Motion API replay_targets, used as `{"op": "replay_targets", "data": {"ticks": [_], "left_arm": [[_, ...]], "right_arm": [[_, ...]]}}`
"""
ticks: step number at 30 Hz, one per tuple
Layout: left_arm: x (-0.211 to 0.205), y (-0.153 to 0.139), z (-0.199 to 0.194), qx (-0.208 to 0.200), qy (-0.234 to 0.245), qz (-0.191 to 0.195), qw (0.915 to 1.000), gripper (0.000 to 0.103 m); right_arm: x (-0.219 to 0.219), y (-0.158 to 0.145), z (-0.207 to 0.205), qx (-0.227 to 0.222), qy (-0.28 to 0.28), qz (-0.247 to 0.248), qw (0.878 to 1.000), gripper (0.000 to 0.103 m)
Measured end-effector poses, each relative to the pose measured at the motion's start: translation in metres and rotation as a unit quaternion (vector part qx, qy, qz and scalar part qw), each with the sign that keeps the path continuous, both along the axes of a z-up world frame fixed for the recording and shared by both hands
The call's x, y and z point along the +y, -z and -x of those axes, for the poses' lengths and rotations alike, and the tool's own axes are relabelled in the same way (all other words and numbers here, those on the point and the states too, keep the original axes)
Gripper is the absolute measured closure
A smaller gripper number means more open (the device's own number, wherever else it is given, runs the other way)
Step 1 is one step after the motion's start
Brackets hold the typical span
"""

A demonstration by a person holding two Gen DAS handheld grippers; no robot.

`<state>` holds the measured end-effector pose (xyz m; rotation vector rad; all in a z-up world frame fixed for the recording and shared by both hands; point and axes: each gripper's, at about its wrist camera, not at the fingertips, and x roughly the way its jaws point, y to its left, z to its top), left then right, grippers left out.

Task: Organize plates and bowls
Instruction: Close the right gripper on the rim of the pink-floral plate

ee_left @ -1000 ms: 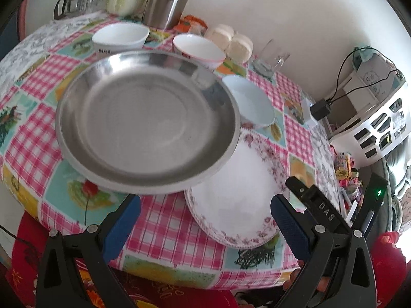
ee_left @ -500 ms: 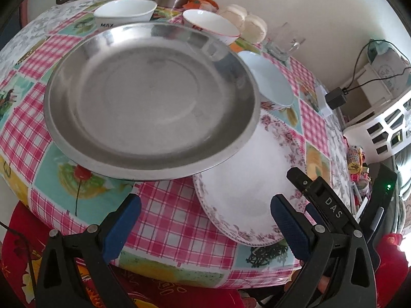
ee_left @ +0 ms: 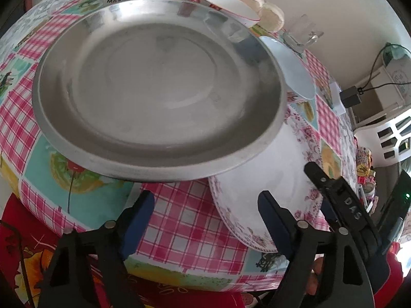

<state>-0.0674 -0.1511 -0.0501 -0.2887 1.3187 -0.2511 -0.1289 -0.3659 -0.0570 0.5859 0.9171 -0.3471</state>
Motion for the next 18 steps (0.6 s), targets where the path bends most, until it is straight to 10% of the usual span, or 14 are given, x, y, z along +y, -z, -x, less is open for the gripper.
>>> {"op": "replay_targets", "data": {"ticks": [13,18], "left_arm": [[-0.014,0.006,-0.010,-0.024,0.007,-0.029,0.9993,0.025],[-0.021,0.004,-0.012,-0.035,0.006,-0.030,0.9989,0.041]], "right_arm": [[-0.011,0.006,0.006,-0.045,0.012,-0.087,0.995,0.044],[-0.007,0.008,0.002,-0.031,0.007,-0.076,0.997,0.073]]}}
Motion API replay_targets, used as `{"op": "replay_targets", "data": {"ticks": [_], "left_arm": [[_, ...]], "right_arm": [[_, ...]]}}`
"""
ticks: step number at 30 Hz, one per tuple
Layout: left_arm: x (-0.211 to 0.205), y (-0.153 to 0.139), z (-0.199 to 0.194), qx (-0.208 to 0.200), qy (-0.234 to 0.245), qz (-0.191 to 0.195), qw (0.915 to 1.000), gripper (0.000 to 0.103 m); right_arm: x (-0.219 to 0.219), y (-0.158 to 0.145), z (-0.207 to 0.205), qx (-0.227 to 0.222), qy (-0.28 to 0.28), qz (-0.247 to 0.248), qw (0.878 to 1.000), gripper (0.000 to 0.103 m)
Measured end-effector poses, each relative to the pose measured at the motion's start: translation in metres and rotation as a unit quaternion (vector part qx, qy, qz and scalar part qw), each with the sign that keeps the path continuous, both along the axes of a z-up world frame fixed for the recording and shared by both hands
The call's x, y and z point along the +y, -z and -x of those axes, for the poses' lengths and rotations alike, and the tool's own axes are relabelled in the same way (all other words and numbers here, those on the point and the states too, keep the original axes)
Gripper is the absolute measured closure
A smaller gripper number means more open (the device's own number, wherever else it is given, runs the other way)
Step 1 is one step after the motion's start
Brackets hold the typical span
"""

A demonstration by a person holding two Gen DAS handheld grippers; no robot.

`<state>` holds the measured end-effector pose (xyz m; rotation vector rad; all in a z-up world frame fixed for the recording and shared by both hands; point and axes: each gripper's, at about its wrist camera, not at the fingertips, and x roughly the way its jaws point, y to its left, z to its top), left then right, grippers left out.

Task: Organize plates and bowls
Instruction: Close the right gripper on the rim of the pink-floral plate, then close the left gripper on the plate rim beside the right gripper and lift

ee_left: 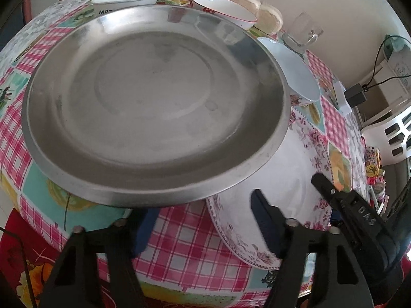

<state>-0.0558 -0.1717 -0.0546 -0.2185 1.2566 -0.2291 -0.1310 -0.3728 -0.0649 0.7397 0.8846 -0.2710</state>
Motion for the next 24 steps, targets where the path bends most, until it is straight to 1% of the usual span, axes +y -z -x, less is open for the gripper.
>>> {"op": "replay_targets", "data": {"ticks": [1,2,3,4,5,6,7,9,12,16,19,21,23,24], "left_arm": [[0.001,0.000,0.000,-0.001,0.000,0.000,1.0000,0.047],[0.002,0.000,0.000,-0.001,-0.001,0.000,1.0000,0.049],[0.002,0.000,0.001,-0.003,-0.001,-0.003,1.0000,0.052],[0.002,0.000,0.001,-0.005,-0.001,-0.005,1.0000,0.057],[0.001,0.000,0.001,-0.005,0.001,-0.004,1.0000,0.059],[0.001,0.001,0.005,-0.005,0.003,-0.002,1.0000,0.064],[0.000,0.002,0.006,-0.004,0.005,0.002,1.0000,0.071],[0.000,0.001,0.010,-0.001,0.011,0.007,0.9999,0.076],[-0.008,0.001,0.015,-0.001,0.026,0.010,0.9996,0.081],[-0.021,0.002,0.022,0.000,0.056,0.023,0.9981,0.085],[-0.038,0.002,0.027,-0.003,0.085,0.023,0.9961,0.084],[-0.046,0.003,0.029,0.001,0.102,0.030,0.9943,0.084],[-0.051,0.005,0.028,0.005,0.109,0.038,0.9933,0.084],[-0.054,0.004,0.023,0.007,0.107,0.040,0.9934,0.084]], "right_arm": [[-0.001,0.000,0.000,0.003,0.002,0.005,1.000,0.078],[-0.001,0.001,0.000,0.008,0.004,0.011,1.000,0.087],[-0.002,0.001,0.001,0.013,0.009,0.015,1.000,0.089],[-0.004,0.002,0.003,0.010,0.012,0.011,1.000,0.090],[-0.006,0.002,0.004,0.008,0.015,0.005,1.000,0.090],[-0.007,0.002,0.004,0.007,0.017,0.003,1.000,0.090],[-0.007,0.001,0.005,0.008,0.018,0.005,1.000,0.090],[-0.007,0.000,0.005,0.010,0.019,0.009,1.000,0.090],[-0.010,0.000,0.007,0.010,0.026,0.003,1.000,0.090],[-0.018,-0.002,0.016,0.013,0.040,0.010,0.999,0.090],[-0.024,-0.003,0.022,0.017,0.047,0.019,0.999,0.090],[-0.031,-0.004,0.029,0.021,0.059,0.025,0.998,0.089],[-0.038,-0.004,0.035,0.019,0.071,0.019,0.997,0.089],[-0.044,-0.002,0.040,0.013,0.080,0.006,0.997,0.089]]}}
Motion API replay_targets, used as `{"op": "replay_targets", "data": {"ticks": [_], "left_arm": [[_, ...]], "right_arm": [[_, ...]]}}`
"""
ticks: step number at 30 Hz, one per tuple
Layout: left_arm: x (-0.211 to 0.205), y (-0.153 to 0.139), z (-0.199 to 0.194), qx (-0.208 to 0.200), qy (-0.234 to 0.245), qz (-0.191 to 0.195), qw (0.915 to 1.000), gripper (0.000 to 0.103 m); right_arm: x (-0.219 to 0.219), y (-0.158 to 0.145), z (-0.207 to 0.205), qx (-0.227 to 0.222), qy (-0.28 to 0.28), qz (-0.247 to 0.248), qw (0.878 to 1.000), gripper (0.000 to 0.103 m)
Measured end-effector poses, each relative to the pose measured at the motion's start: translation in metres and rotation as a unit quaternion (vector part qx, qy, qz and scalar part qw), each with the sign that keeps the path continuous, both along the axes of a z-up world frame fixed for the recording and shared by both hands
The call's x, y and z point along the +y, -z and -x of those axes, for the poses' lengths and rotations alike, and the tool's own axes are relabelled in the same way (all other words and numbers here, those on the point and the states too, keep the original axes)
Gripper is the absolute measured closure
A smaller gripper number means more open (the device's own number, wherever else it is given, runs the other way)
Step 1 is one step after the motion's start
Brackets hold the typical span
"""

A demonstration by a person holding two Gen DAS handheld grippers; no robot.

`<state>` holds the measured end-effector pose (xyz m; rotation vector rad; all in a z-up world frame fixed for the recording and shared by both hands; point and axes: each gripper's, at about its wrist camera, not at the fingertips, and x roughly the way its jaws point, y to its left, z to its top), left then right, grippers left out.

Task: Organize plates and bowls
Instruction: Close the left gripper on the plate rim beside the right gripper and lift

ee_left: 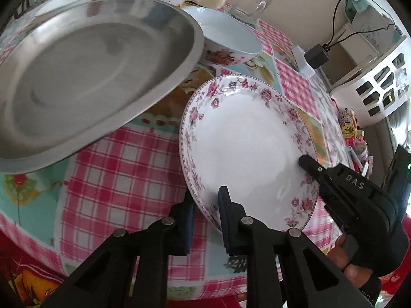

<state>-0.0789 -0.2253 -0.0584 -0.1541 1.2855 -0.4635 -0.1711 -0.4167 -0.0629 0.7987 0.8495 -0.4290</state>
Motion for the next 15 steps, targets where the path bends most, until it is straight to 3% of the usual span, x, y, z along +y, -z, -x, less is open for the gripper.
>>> {"op": "replay_targets", "data": {"ticks": [8,15], "left_arm": [[-0.004,0.004,-0.013,0.000,-0.023,0.016,0.9996,0.085],[-0.006,0.002,-0.016,-0.015,-0.021,0.003,0.9997,0.085]], "right_arm": [[-0.008,0.003,0.009,-0.012,0.016,-0.020,1.000,0.090],[-0.011,0.008,0.008,-0.029,0.019,-0.037,0.999,0.088]]}}
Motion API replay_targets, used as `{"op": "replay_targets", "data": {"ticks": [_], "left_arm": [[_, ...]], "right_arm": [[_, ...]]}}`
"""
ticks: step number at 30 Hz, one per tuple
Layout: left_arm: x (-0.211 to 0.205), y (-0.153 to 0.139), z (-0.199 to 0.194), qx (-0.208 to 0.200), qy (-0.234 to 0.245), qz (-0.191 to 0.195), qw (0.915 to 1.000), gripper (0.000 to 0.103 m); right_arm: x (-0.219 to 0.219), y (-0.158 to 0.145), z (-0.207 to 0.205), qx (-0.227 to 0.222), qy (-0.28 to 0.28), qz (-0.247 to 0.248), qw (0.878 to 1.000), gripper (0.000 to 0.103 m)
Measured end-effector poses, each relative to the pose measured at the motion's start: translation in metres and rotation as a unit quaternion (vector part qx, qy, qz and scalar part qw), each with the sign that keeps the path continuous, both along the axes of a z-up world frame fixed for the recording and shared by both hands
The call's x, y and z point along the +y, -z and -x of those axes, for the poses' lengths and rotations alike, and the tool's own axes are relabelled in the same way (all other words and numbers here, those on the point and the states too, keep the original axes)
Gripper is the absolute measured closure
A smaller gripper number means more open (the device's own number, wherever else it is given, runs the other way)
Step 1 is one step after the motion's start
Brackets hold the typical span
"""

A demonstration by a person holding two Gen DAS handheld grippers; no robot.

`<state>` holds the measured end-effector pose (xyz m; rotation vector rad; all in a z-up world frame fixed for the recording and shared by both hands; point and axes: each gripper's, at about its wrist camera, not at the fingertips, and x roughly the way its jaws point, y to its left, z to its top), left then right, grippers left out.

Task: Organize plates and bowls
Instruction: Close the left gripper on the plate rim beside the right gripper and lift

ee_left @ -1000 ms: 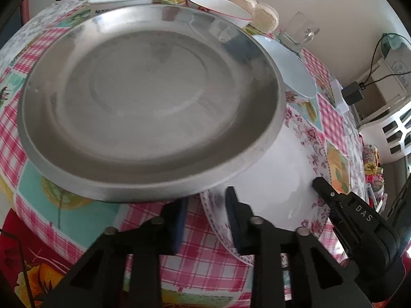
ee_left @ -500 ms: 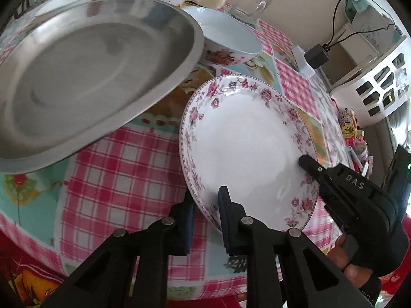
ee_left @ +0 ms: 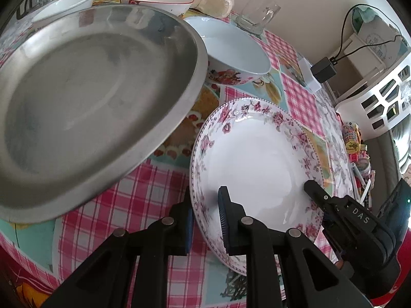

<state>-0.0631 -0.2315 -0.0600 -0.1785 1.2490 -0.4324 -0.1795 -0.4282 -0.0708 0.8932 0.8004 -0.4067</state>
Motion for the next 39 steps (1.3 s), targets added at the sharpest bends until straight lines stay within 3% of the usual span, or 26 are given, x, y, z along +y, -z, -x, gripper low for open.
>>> {"op": "replay_targets", "data": {"ticks": [14,24,30,35,39], "left_arm": [[0.002,-0.002,0.001,-0.008,0.018,-0.004,0.9998,0.084],[0.011,0.000,-0.004,0.025,0.010,0.020,0.9994,0.088],[0.025,0.004,-0.009,0.071,-0.011,0.054,0.9960,0.093],[0.016,-0.002,-0.001,0.052,0.021,0.030,0.9980,0.092],[0.010,-0.001,0.001,0.060,0.035,0.038,0.9969,0.092]], "right_arm": [[0.003,-0.003,-0.006,0.010,-0.003,0.031,0.999,0.088],[0.007,-0.004,-0.009,0.013,-0.012,0.056,0.998,0.088],[0.011,-0.007,-0.011,0.020,-0.023,0.062,0.998,0.090],[0.009,-0.009,-0.004,0.021,-0.023,0.060,0.998,0.092],[0.005,-0.009,0.008,0.017,-0.010,0.052,0.998,0.092]]}}
